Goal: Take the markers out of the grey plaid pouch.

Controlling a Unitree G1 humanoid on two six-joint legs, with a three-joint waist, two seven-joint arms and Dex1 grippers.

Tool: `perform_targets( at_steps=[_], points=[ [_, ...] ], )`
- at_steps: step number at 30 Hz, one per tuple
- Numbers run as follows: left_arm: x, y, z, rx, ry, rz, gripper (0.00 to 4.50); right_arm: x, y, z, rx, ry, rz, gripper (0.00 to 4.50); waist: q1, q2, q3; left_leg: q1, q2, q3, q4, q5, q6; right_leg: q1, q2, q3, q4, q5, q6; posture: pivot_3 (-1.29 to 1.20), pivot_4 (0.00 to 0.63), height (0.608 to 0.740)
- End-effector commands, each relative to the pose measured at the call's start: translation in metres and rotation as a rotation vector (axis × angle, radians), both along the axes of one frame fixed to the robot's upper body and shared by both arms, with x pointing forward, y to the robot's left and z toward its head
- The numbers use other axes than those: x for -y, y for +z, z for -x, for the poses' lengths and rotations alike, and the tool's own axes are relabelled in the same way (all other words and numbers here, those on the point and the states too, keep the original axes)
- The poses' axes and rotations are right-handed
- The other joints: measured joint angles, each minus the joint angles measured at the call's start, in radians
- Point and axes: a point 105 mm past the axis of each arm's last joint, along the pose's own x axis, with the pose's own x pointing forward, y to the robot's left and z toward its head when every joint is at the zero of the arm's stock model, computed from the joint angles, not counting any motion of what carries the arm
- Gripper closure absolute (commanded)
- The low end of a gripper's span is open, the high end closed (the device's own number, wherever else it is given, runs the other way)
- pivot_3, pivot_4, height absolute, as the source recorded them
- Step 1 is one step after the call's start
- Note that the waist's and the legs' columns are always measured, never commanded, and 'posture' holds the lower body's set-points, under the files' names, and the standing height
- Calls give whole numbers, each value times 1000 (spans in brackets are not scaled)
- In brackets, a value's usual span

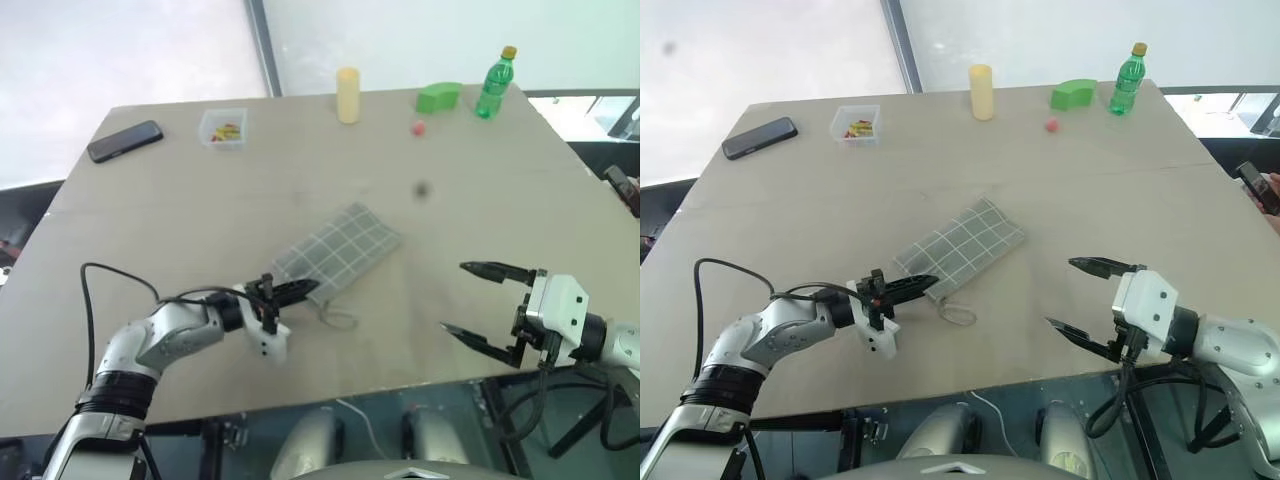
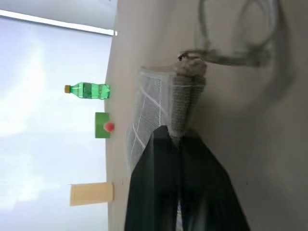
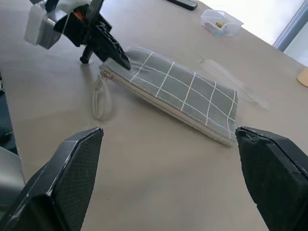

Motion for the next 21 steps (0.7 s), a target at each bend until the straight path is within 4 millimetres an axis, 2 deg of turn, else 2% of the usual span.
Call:
perform_targets(
  at_steps=[1,3,5,8,10,13,16,18,21],
  points=[
    [1,-6,-1,-67,42,82,4400,-3,3,0,40,-14,29,0,0,0,0,0,0,-1,0,0,0,0,0,0,0,0,0,0,150,740],
    [2,9,-4,-79,62,197,4400,-3,3,-6,70,-64,65,0,0,0,0,0,0,-1,0,0,0,1,0,0,0,0,0,0,150,740],
    [6,30,-10,-154,98,386,4400,-5,10,-13,95,-128,71,0,-4,-1,1,0,0,-1,0,0,0,0,0,0,0,0,0,0,150,740],
    [15,70,-23,-364,103,737,4400,-14,24,-24,27,-180,-1,0,-8,-7,4,-3,1,-1,1,0,-1,-4,1,0,1,0,0,0,150,740],
    [24,80,-24,-532,74,855,4400,-16,27,-31,-5,-199,-2,0,-11,-8,6,-6,2,-1,1,0,-1,-6,1,0,0,0,0,0,150,740],
    [34,93,-17,-707,4,984,4400,-15,31,-30,-71,-159,33,0,-9,-8,6,-6,2,-1,1,0,0,-6,0,0,-1,0,0,0,150,740],
    [31,94,-13,-865,-24,1103,4400,-11,42,-32,-95,-158,51,0,-9,-8,7,-7,1,-1,-2,0,0,-6,1,0,-6,0,0,0,150,740],
    [26,78,-8,-995,-32,1118,4400,-9,51,-37,-104,-177,39,0,-20,-8,7,-7,1,-1,-2,0,0,-6,1,0,-7,0,0,0,150,740],
    [18,45,-3,-1140,21,1087,4400,-14,53,-33,-180,-146,22,0,-23,-8,7,-7,2,-2,-3,0,0,-6,2,0,-9,0,0,0,150,740]
  ],
)
